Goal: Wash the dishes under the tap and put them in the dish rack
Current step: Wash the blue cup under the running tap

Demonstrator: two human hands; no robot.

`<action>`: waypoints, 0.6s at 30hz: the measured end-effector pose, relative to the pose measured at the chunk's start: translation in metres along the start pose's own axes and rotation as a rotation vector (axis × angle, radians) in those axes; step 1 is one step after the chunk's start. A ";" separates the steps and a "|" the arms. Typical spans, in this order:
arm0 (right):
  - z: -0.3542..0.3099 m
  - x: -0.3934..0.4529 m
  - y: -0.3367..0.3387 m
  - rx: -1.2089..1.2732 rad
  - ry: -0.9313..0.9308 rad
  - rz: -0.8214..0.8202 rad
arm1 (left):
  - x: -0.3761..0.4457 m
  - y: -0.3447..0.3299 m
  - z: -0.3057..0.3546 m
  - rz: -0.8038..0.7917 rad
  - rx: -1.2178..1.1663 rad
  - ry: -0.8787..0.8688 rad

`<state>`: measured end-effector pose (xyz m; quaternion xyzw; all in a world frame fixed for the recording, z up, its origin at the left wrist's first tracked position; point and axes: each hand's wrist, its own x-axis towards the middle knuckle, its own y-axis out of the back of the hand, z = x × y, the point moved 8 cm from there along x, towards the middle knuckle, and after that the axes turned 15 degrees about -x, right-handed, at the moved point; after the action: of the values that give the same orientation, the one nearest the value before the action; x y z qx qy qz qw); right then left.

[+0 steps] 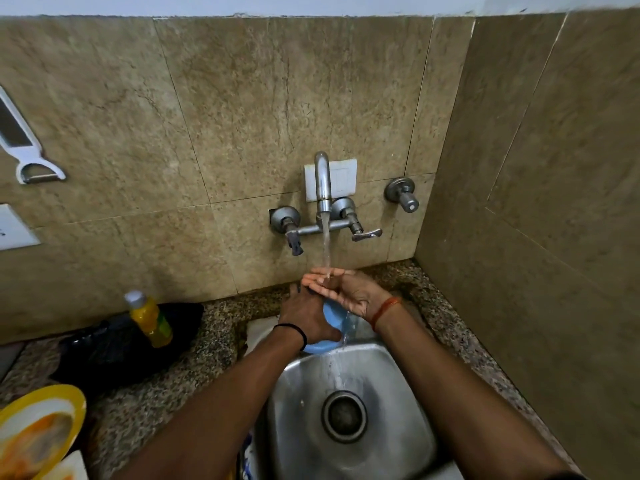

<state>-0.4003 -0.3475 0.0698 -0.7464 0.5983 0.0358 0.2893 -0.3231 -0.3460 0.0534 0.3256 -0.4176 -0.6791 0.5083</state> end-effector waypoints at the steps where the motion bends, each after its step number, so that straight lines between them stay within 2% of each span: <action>1: 0.002 -0.001 -0.002 -0.011 0.009 0.000 | -0.002 -0.001 -0.001 0.007 -0.002 0.001; 4: 0.002 0.000 0.007 -0.165 0.071 0.154 | -0.006 -0.002 -0.007 0.015 -0.019 0.034; 6: -0.004 -0.005 0.027 -0.319 0.151 0.329 | -0.009 -0.001 -0.017 0.004 -0.208 0.115; 10: -0.015 -0.029 0.067 -0.588 0.351 0.617 | -0.025 -0.016 -0.042 -0.135 -1.116 0.416; 12: 0.001 -0.031 0.078 -0.635 0.272 0.578 | -0.037 -0.030 -0.044 -0.232 -1.502 0.554; 14: 0.036 -0.027 0.074 -0.592 0.052 0.357 | -0.042 -0.041 -0.042 -0.287 -1.821 0.609; 16: 0.066 -0.029 0.061 -0.515 -0.124 0.151 | -0.043 -0.052 -0.037 -0.339 -2.025 0.609; 18: 0.081 -0.029 0.053 -0.421 -0.172 0.074 | -0.044 -0.064 -0.035 -0.333 -2.084 0.634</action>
<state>-0.4332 -0.2901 -0.0066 -0.7619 0.5779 0.2339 0.1757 -0.3071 -0.3031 -0.0188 -0.0512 0.5587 -0.6442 0.5199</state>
